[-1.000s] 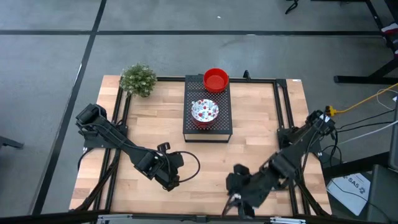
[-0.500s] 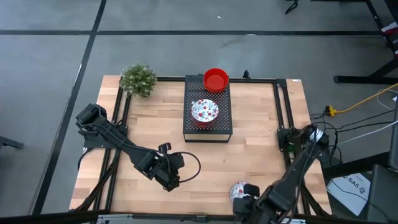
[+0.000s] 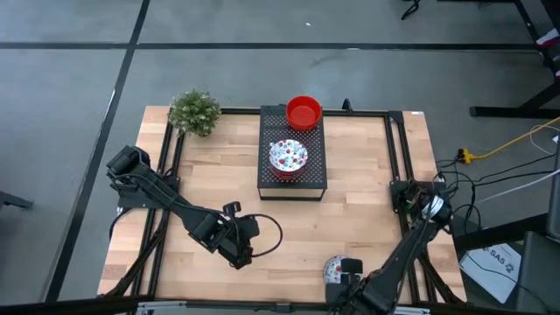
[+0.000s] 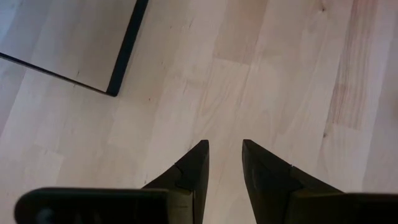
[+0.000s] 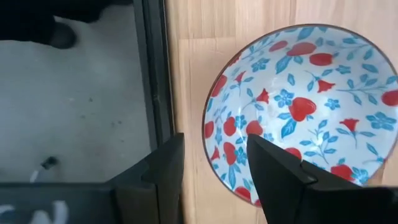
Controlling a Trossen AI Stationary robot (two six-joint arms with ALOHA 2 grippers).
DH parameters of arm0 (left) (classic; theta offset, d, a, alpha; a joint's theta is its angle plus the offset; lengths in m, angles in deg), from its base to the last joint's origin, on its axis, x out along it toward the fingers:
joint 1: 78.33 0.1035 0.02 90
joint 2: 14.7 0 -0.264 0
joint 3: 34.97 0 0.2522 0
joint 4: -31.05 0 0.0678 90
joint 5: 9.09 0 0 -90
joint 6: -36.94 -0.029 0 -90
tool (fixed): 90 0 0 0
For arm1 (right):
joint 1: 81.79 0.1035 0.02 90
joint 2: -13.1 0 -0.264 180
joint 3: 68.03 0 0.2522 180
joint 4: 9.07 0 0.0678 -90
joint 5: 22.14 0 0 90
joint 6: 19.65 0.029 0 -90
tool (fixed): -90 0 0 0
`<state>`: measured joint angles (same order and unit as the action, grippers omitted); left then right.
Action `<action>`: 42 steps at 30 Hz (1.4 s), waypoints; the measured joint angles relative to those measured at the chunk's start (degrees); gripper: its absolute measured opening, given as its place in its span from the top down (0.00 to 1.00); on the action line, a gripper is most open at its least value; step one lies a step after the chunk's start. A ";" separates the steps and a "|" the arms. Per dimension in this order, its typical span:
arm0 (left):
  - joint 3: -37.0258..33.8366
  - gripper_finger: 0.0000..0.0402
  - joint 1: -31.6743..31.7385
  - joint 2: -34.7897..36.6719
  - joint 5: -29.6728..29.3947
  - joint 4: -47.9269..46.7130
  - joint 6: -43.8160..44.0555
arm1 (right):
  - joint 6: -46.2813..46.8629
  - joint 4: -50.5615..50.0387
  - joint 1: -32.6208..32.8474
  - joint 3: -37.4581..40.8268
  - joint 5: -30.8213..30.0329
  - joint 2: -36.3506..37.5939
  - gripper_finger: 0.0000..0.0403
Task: Pick & Place Mini bowls
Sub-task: Stack the white patterned bowl on top of the other white patterned bowl on the shelf
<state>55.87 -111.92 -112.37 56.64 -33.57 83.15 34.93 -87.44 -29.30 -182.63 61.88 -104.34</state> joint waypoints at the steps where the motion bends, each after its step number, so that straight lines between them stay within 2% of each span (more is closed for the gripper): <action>1: 0.00 0.77 0.00 0.00 0.00 0.00 0.00 | -0.55 0.05 0.00 0.00 0.00 -0.41 0.57; 15: 0.00 0.77 -0.06 0.00 0.76 0.04 0.07 | -5.56 -1.25 0.00 0.00 -0.48 -5.28 0.59; 18: 0.00 0.77 -0.06 0.00 0.81 0.04 0.04 | -5.52 -1.22 -0.02 0.00 -0.46 -5.28 0.66; 25: 0.00 0.77 -0.06 0.00 0.46 0.96 -0.14 | -4.42 -1.49 -0.16 -0.10 -1.23 -5.23 0.92; 27: 0.00 0.77 -0.06 0.00 0.43 2.78 -1.26 | -4.09 -2.48 -0.20 -0.13 -2.43 -4.85 0.96; 33: 0.00 0.77 -0.17 0.00 0.39 8.74 -5.95 | -2.53 -1.90 -0.45 -0.09 -3.78 -4.65 0.92; 38: 0.00 0.78 -0.33 0.19 -0.24 11.30 -6.51 | -3.57 -2.88 -0.87 -0.62 -3.73 -4.18 0.97; 42: 0.00 0.82 -1.24 2.24 -2.07 13.56 -8.59 | -4.04 -2.97 -1.01 -1.09 -3.71 -4.18 0.96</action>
<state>55.87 -113.17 -110.13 54.57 -20.00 74.56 30.90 -90.41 -30.30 -183.72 58.17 -108.52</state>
